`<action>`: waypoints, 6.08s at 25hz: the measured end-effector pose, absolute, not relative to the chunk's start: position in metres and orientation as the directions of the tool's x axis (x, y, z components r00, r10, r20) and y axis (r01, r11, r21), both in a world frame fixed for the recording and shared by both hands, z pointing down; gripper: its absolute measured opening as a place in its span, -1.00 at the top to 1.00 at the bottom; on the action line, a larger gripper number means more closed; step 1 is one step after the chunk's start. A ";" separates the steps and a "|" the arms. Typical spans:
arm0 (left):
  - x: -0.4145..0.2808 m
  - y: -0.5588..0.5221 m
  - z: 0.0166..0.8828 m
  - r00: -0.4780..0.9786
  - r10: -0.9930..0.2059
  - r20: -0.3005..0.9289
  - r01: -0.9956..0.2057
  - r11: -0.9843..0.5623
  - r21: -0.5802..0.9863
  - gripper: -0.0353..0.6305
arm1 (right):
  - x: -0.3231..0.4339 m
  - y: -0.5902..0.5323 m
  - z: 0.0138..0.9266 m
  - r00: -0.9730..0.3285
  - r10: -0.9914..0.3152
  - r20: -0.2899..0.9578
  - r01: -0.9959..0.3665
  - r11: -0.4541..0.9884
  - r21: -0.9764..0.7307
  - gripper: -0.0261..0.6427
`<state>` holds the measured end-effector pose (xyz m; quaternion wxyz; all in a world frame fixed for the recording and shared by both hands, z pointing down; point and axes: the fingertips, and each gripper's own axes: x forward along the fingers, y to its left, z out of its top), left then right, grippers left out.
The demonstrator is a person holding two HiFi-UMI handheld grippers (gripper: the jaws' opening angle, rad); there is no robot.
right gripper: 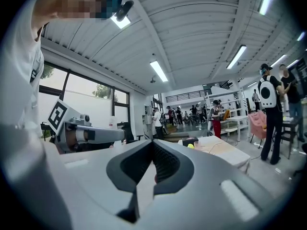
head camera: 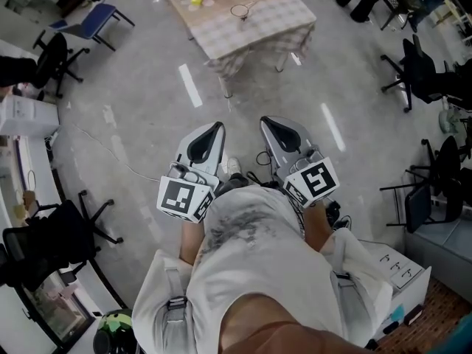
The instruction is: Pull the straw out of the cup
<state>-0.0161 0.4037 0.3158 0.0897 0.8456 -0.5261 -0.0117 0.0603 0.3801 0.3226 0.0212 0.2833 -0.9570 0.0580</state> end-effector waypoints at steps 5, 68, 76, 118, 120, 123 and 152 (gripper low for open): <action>-0.039 0.383 0.317 0.470 -0.880 0.067 -0.875 -0.454 0.171 0.88 | 0.036 0.358 0.322 -0.825 -0.558 0.086 -0.564 0.822 -0.080 0.89; -0.048 0.095 0.324 0.415 -0.895 0.165 -0.908 -0.396 0.138 0.88 | 0.034 0.061 0.329 -0.843 -0.533 0.069 -0.537 0.830 -0.152 0.89; -0.034 0.078 0.323 0.444 -0.877 0.181 -0.896 -0.430 0.114 0.88 | 0.051 0.045 0.328 -0.822 -0.567 0.052 -0.567 0.806 -0.170 0.89; -0.111 -0.088 0.360 0.615 -0.766 0.187 -0.788 -0.589 0.180 0.88 | -0.030 -0.102 0.357 -0.700 -0.690 0.183 -0.712 0.695 -0.100 0.89; -0.114 -0.093 0.363 0.625 -0.757 0.191 -0.780 -0.598 0.183 0.88 | -0.035 -0.107 0.358 -0.697 -0.693 0.184 -0.715 0.692 -0.101 0.89; -0.120 -0.098 0.367 0.640 -0.742 0.200 -0.768 -0.613 0.185 0.88 | -0.041 -0.111 0.358 -0.691 -0.701 0.180 -0.721 0.685 -0.102 0.89; -0.087 -0.157 0.418 0.698 -0.645 0.312 -0.711 -0.678 0.189 0.88 | -0.017 -0.175 0.382 -0.685 -0.695 0.219 -0.727 0.673 -0.138 0.89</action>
